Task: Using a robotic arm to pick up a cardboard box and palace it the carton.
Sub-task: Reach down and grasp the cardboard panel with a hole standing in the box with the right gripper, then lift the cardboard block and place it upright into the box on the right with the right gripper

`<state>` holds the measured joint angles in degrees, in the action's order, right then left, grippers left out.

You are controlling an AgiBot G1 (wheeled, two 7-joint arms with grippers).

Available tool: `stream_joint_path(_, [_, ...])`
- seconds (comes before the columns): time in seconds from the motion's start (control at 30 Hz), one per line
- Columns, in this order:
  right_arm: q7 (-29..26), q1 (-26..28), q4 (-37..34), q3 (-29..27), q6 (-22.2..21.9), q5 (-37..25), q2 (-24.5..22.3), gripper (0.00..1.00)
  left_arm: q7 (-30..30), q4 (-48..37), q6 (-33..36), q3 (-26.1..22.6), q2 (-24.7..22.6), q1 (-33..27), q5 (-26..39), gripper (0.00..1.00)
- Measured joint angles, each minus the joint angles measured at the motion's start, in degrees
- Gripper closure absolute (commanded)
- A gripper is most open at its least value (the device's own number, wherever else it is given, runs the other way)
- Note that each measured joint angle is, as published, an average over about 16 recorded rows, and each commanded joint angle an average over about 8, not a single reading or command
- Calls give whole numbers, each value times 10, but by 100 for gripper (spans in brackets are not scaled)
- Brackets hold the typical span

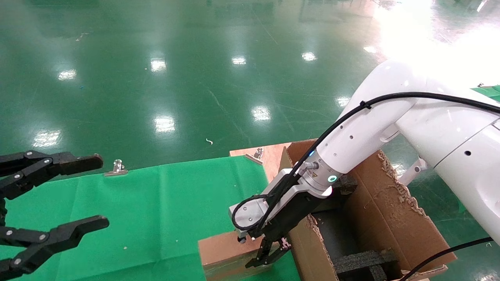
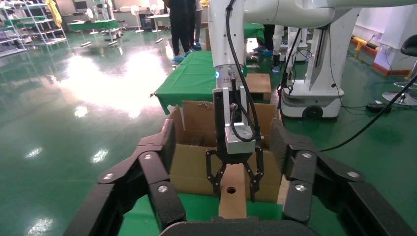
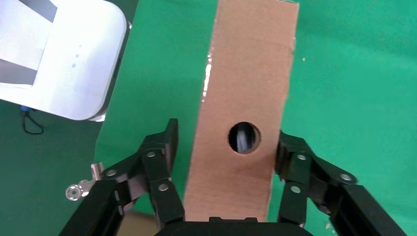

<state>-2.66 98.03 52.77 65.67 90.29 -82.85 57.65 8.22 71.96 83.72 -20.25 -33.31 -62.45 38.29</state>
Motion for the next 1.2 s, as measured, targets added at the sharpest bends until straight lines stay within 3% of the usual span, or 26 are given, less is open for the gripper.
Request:
stream_joint_path(0.37, [-2,3,-1,0,-1,1,-2,100,0,0,0,0,0,0,0,0])
stream_joint_path(0.57, [-3,31,-10,-1,0,14,-6,100,0,0,0,0,0,0,0,0])
stream_joint_path(0.9, [17,147,-55,14,8,65,-22,100,0,0,0,0,0,0,0,0])
stream_joint_path(1.2, [59,250,-116,63,11,120,-38,100,0,0,0,0,0,0,0,0])
